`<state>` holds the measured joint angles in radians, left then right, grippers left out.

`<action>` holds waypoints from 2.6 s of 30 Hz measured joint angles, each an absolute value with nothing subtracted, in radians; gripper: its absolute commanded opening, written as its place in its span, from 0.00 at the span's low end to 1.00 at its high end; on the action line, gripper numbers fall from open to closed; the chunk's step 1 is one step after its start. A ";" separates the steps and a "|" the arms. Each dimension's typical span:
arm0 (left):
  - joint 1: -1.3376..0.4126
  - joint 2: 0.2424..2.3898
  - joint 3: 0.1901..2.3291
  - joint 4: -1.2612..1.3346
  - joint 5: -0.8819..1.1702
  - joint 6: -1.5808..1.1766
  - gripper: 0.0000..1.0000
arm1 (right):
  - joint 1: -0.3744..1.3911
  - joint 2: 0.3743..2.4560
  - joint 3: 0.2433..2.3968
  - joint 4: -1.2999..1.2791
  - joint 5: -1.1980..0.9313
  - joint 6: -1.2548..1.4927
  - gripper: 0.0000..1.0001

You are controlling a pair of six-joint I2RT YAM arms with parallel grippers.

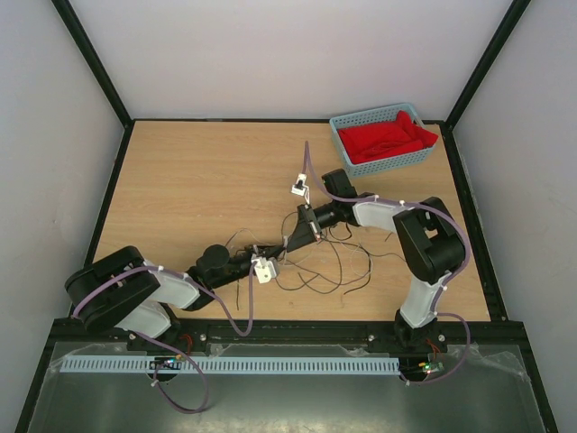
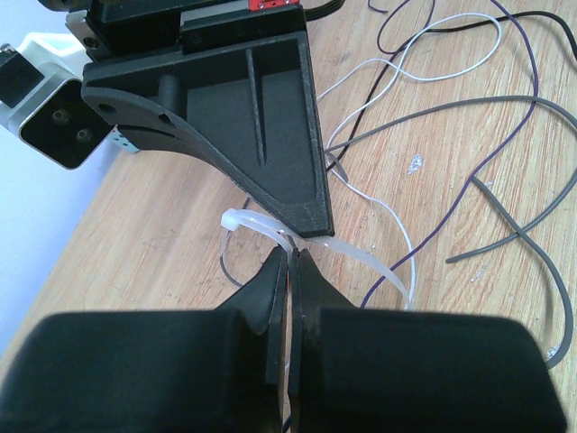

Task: Zip-tie the wires
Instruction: Tie the cable at the center of the board.

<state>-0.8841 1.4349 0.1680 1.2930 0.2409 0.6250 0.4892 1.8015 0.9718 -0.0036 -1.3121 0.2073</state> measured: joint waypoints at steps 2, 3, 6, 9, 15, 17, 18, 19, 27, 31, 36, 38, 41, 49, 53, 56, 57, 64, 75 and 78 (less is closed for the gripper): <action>-0.886 1.435 0.168 1.293 0.237 0.625 0.00 | 0.489 1.808 0.974 -0.002 -1.311 0.210 0.00; -0.886 1.435 0.168 1.293 0.237 0.625 0.00 | 0.489 1.809 0.974 -0.002 -1.310 0.210 0.00; -0.888 1.435 0.167 1.293 0.234 0.625 0.00 | 0.489 1.811 0.975 -0.002 -1.309 0.211 0.00; -0.888 1.435 0.167 1.293 0.231 0.625 0.00 | 0.489 1.814 0.976 -0.001 -1.309 0.212 0.00; -0.888 1.435 0.167 1.293 0.200 0.613 0.00 | 0.486 1.812 0.975 0.002 -1.309 0.213 0.00; -0.888 1.435 0.167 1.293 0.195 0.605 0.00 | 0.485 1.805 0.973 0.002 -1.308 0.210 0.00; -0.888 1.436 0.167 1.293 0.193 0.601 0.00 | 0.485 1.801 0.972 0.002 -1.309 0.210 0.00; -0.888 1.436 0.167 1.293 0.191 0.597 0.00 | 0.485 1.798 0.971 0.004 -1.308 0.209 0.00; -0.889 1.443 0.168 1.293 0.177 0.571 0.00 | 0.485 1.779 0.935 0.056 -1.301 0.229 0.07; -0.890 1.455 0.179 1.293 0.170 0.551 0.00 | 0.484 1.778 0.934 0.059 -1.300 0.228 0.09; -0.890 1.468 0.184 1.293 0.165 0.536 0.00 | 0.484 1.778 0.934 0.057 -1.295 0.218 0.10; -0.890 1.468 0.185 1.293 0.163 0.530 0.00 | 0.484 1.778 0.934 0.056 -1.295 0.213 0.12; -0.890 1.468 0.185 1.293 0.156 0.525 0.00 | 0.484 1.778 0.934 0.054 -1.294 0.204 0.16; -0.889 1.470 0.184 1.293 0.147 0.493 0.00 | 0.484 1.774 0.934 0.043 -1.272 0.183 0.36; -0.880 1.471 0.185 1.293 0.147 0.470 0.00 | 0.484 1.763 0.934 0.038 -1.263 0.179 0.38; -0.870 1.472 0.184 1.293 0.147 0.457 0.00 | 0.484 1.760 0.934 0.024 -1.243 0.175 0.42; -0.867 1.473 0.184 1.293 0.147 0.452 0.00 | 0.484 1.759 0.934 0.020 -1.235 0.172 0.44; -0.852 1.473 0.184 1.293 0.150 0.424 0.00 | 0.484 1.722 0.935 0.002 -1.183 0.163 0.49; -0.847 1.473 0.184 1.293 0.156 0.413 0.00 | 0.483 1.657 0.936 0.021 -1.118 0.186 0.47; -0.847 1.473 0.184 1.293 0.157 0.412 0.00 | 0.484 1.657 0.936 0.026 -1.111 0.192 0.47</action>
